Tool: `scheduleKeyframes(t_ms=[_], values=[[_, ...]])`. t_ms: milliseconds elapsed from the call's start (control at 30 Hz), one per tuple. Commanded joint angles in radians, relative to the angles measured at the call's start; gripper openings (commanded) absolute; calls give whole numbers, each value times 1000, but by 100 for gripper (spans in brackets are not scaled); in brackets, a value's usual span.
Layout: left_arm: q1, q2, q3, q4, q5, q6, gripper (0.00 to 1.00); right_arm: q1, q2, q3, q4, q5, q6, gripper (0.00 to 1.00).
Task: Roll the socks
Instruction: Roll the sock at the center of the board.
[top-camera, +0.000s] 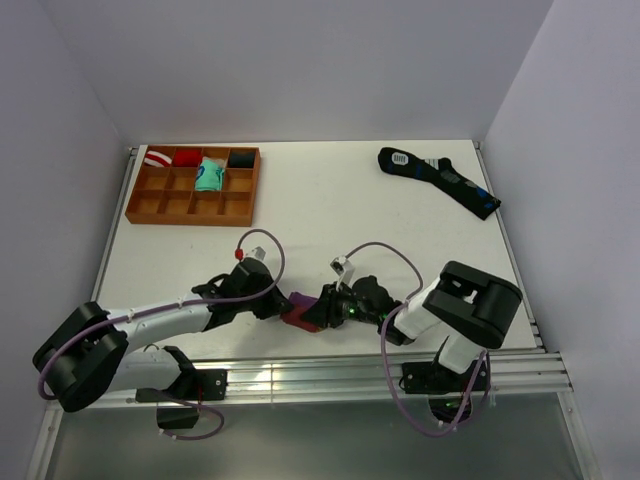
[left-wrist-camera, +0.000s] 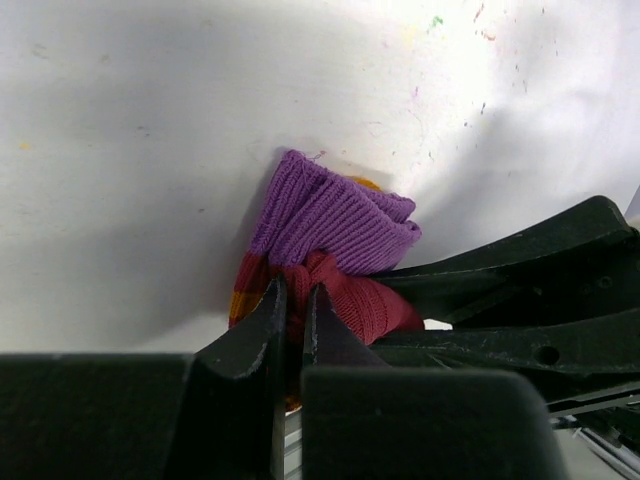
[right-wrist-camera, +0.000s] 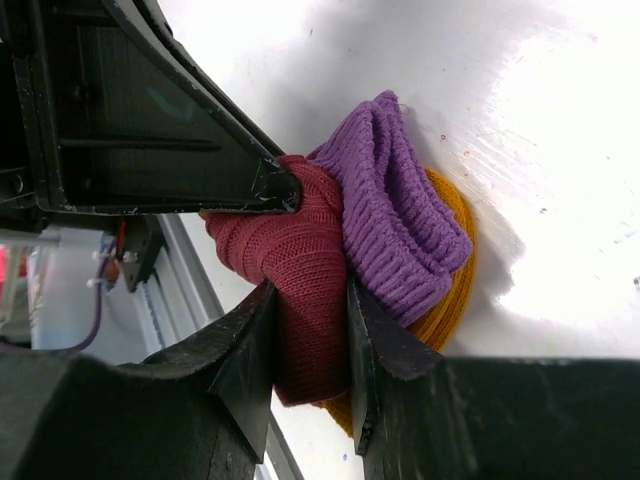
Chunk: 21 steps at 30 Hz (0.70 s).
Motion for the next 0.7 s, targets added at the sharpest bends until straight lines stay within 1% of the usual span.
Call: scheduleKeyframes(t_ms=[0,67,100,167,200,267,300,367,400,500,667], values=[[-2,-25,-31,-17,-65,-40,2,-61,74,-16,-303,-19,-27,24],[-1,-23,-34,-13,-63,-49,3,-67,97,-2,-326,-50,-26,24],[-1,-25,-35,-10,-93,-51,7,-70,103,3,-334,-58,-23,24],[-1,-31,-40,-3,-108,-51,11,-75,121,12,-349,-88,-22,24],[-1,-38,-41,-2,-117,-53,18,-78,126,12,-346,-102,-13,24],[-2,-52,-52,13,-137,-46,22,-93,135,13,-345,-136,-4,23],[-4,-68,-54,12,-146,-43,28,-98,138,13,-345,-142,0,23],[-4,-84,-61,23,-175,-27,33,-110,148,16,-352,-159,6,23],[-6,-101,-61,18,-187,-25,38,-115,154,18,-357,-177,6,23],[-6,-133,-75,30,-218,-10,44,-124,177,30,-355,-217,18,23],[-12,-184,-115,131,-256,18,46,-153,209,33,-352,-291,35,23]])
